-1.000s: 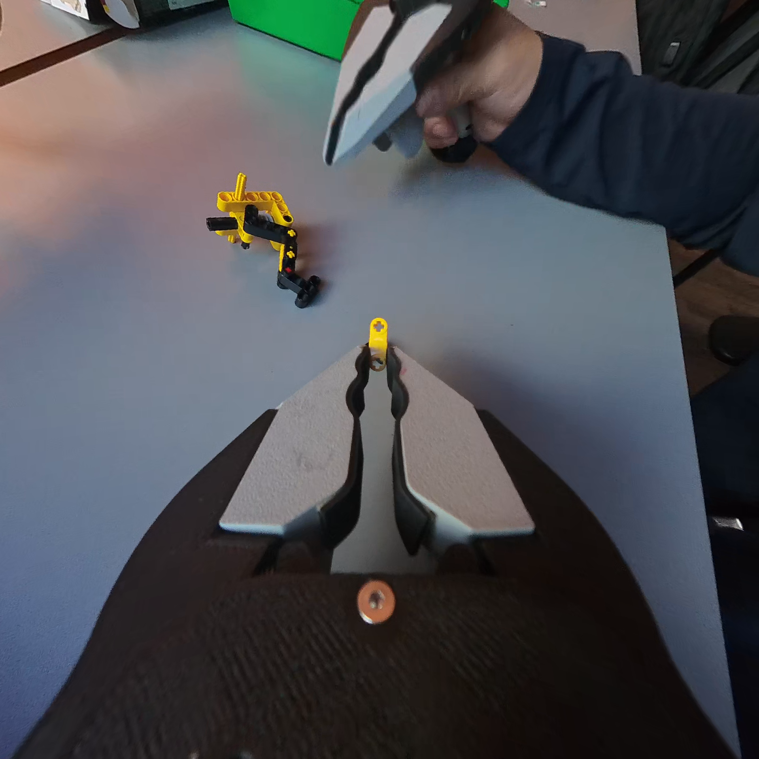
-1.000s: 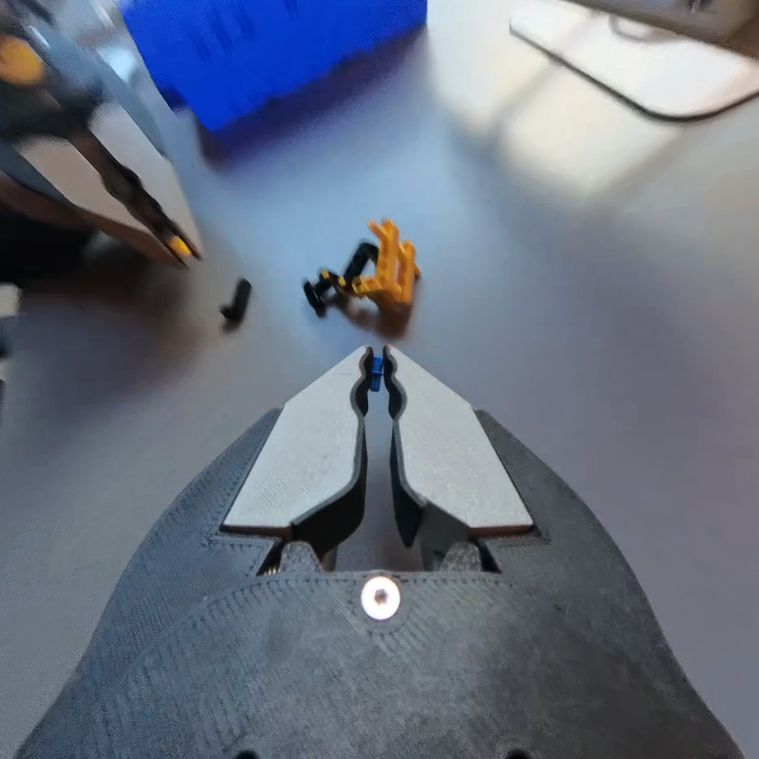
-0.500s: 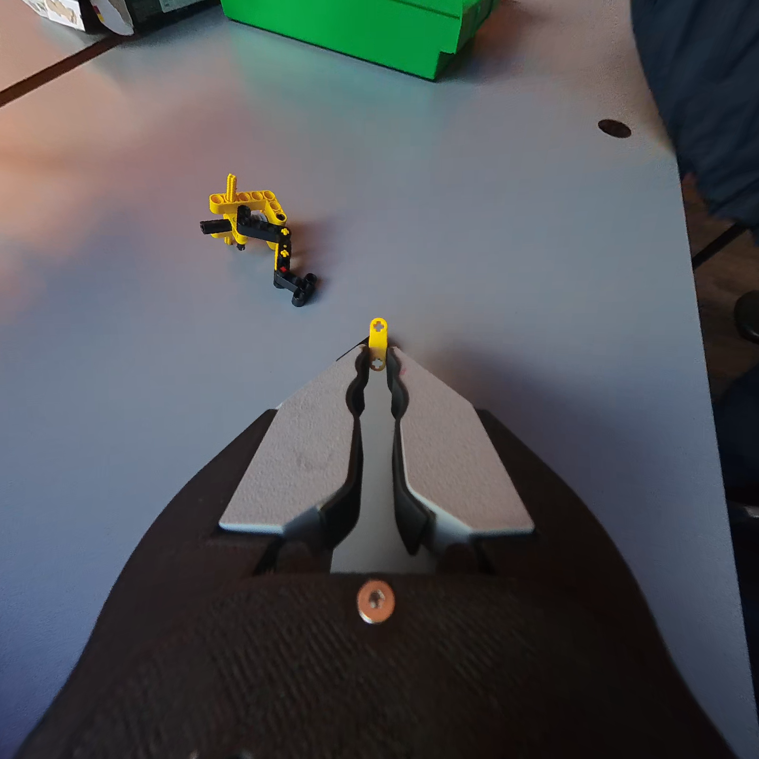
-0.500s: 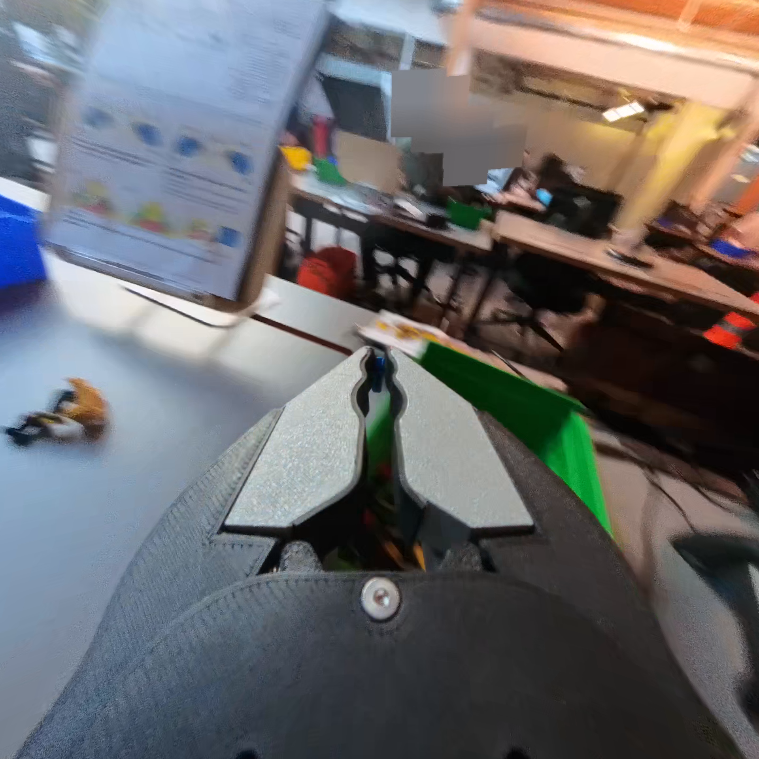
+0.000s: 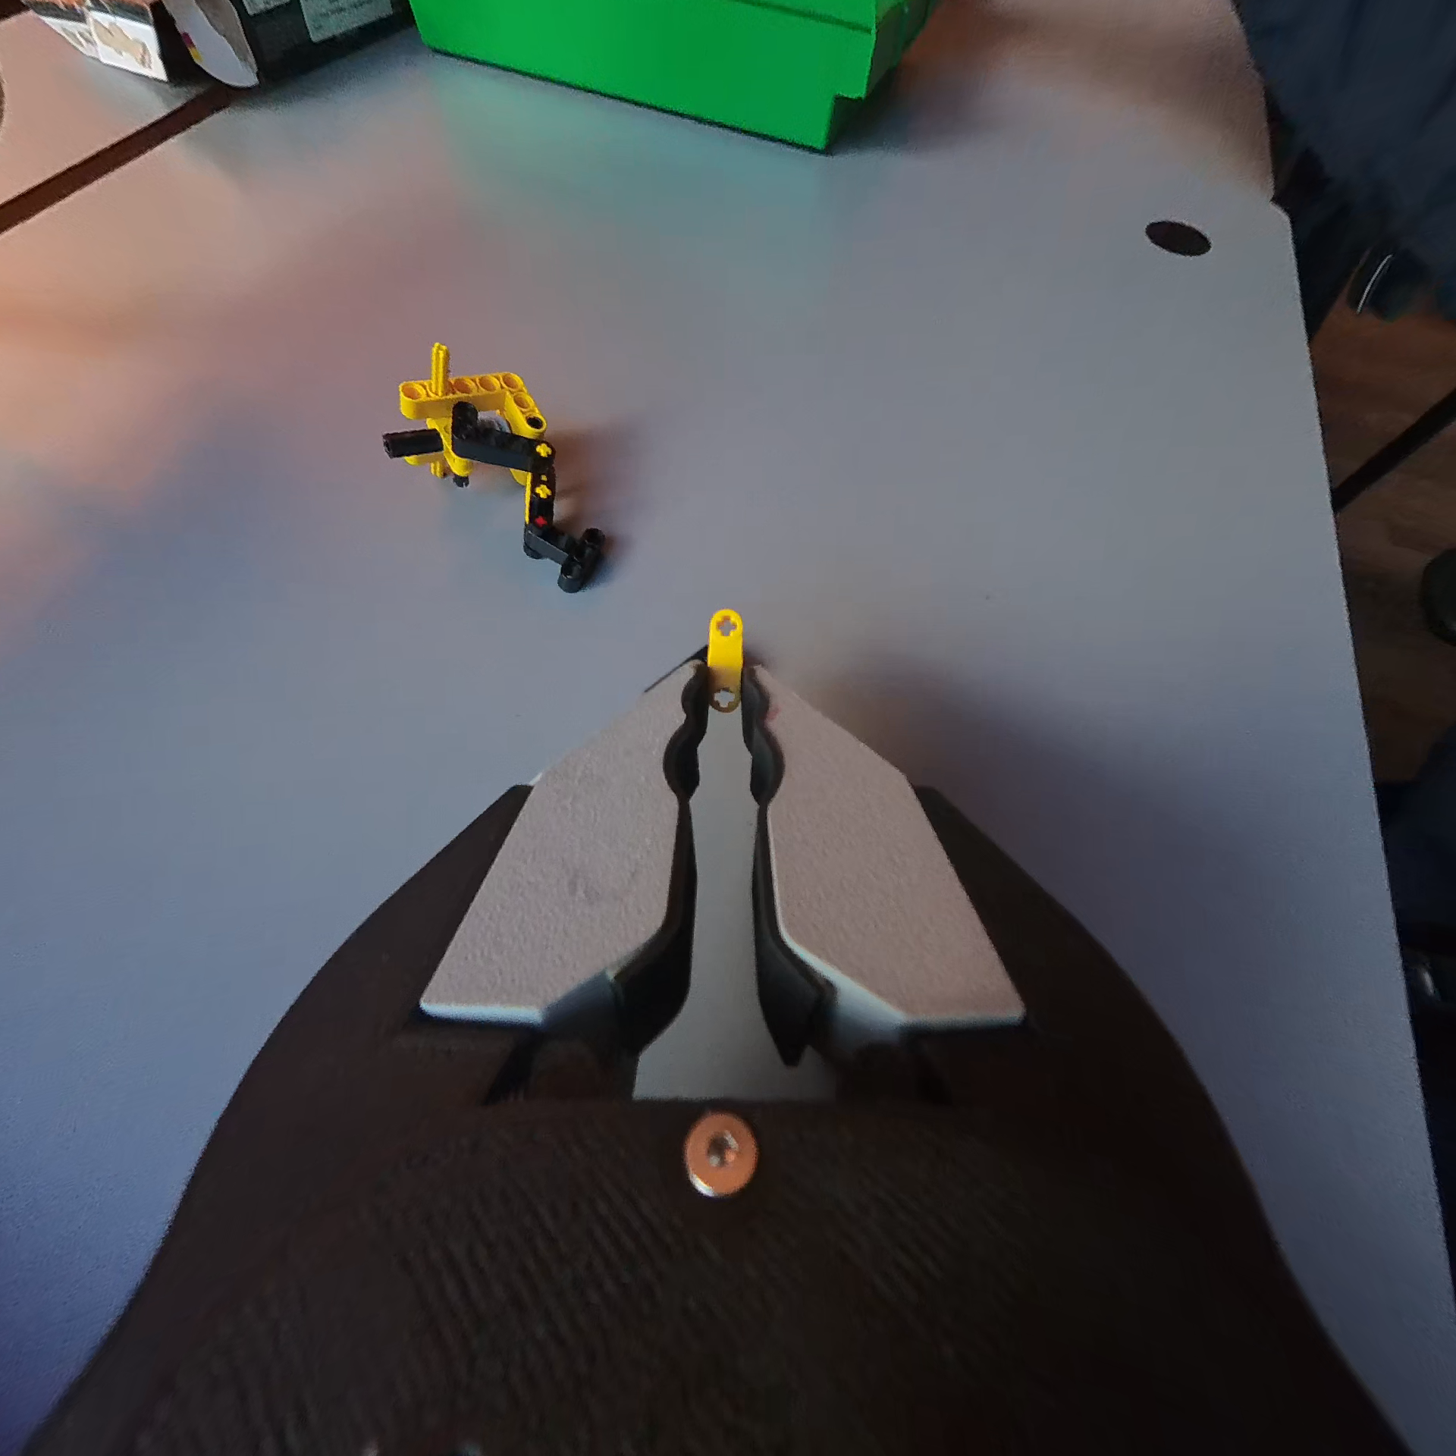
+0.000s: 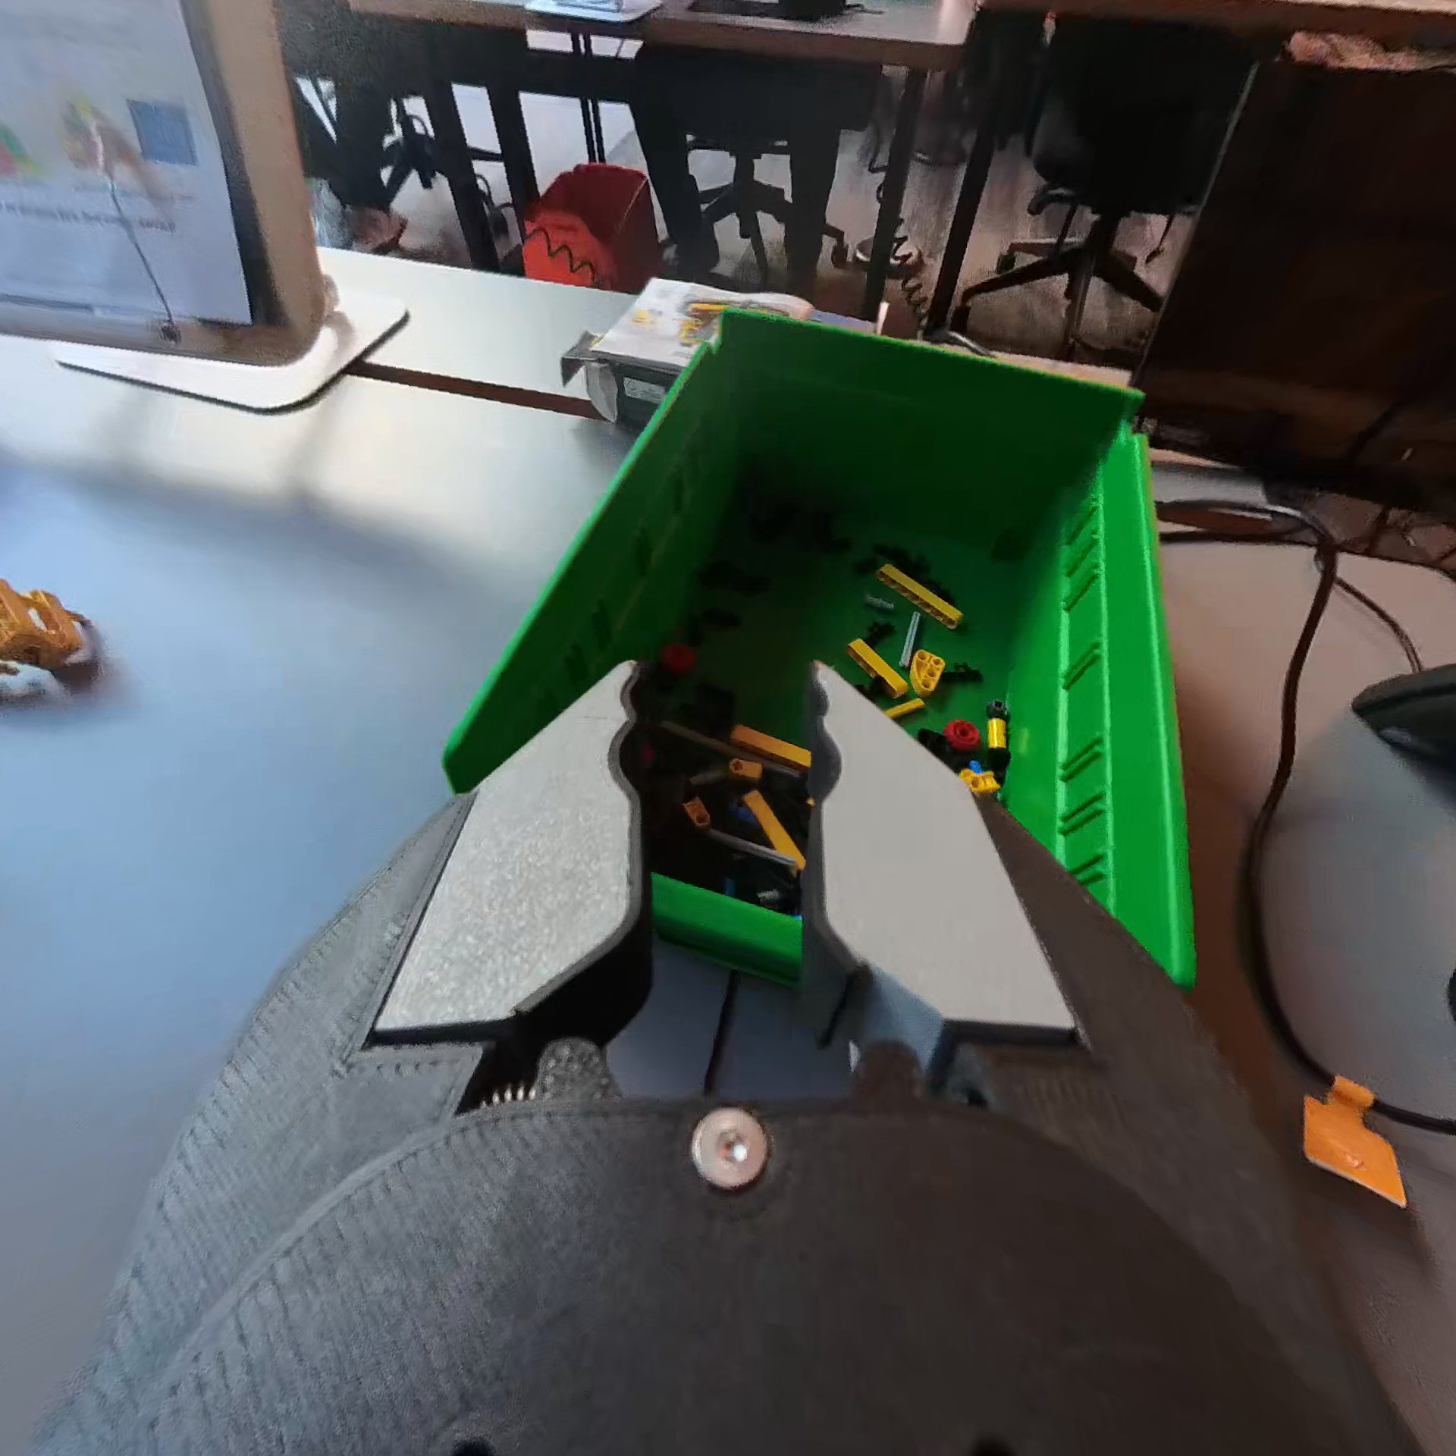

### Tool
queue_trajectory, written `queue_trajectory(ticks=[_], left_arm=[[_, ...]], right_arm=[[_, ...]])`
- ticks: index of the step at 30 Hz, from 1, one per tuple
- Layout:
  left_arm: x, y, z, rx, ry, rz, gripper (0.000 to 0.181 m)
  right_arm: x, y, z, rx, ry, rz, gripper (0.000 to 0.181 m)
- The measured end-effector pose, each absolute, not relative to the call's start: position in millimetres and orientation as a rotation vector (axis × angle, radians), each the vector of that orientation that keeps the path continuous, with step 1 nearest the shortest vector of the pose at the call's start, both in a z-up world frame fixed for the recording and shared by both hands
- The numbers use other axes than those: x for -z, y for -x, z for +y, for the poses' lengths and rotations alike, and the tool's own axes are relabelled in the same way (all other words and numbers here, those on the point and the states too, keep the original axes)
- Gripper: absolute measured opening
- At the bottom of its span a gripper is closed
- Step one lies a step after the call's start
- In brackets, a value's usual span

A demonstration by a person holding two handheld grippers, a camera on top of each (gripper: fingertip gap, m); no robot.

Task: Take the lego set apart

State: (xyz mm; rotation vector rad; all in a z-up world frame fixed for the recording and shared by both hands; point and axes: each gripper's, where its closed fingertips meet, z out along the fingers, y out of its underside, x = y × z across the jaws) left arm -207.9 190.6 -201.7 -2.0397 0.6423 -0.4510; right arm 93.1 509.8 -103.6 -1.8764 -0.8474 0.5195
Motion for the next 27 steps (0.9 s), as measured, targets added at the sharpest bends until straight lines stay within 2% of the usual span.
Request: queue_trajectory(ticks=[5, 9, 12, 15, 18, 21, 27], left_arm=[[194, 209, 192, 0.491, 1.997, 0.615, 0.005], [173, 199, 189, 0.554, 1.845, 0.656, 0.005], [161, 188, 185, 0.481, 1.734, 0.755, 0.005], [156, 181, 184, 0.298, 1.647, 0.852, 0.005], [164, 184, 189, 0.136, 1.678, 0.879, 0.005], [171, 186, 192, 0.034, 1.714, 0.898, 0.005], [178, 181, 193, 0.024, 1.757, 0.904, 0.005]], right_arm=[[97, -38, 462, -0.638, 1.736, -0.953, 0.034], [98, 64, 340, -1.177, 1.559, -1.217, 0.024], [129, 129, 245, -1.561, 1.566, -1.466, 0.025], [137, 167, 193, -1.844, 1.541, -1.525, 0.026], [142, 184, 180, -1.903, 1.572, -1.528, 0.028], [152, 193, 185, -1.801, 1.631, -1.51, 0.02], [167, 201, 188, -1.826, 1.717, -1.458, 0.013]])
